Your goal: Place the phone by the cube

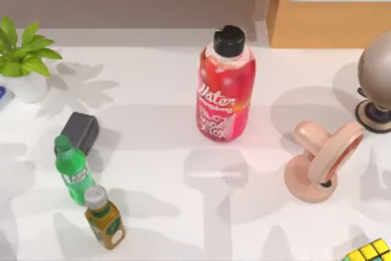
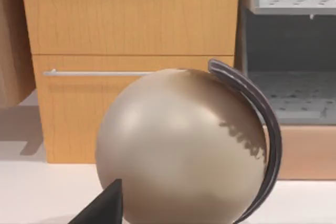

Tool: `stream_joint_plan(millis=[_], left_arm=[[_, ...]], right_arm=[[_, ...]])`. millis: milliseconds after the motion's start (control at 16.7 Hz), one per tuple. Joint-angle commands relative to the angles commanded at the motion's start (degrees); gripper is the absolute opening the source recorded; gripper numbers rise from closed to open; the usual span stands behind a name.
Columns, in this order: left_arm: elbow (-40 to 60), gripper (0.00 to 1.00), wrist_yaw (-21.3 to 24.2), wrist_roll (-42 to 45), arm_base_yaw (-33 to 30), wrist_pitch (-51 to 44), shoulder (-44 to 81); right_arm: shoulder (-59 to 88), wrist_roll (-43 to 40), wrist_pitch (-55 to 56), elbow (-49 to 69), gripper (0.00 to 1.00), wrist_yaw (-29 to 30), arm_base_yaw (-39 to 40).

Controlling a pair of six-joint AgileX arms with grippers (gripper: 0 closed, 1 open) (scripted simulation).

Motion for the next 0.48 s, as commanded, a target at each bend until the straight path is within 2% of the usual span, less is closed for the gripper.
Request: stream_joint_plan(millis=[480], left_arm=[[22.4, 1.0, 0.4, 21.9, 22.0, -20.8, 44.7]], right_arm=[[0.0, 0.0, 0.0, 0.0, 1.0, 0.0, 0.0]])
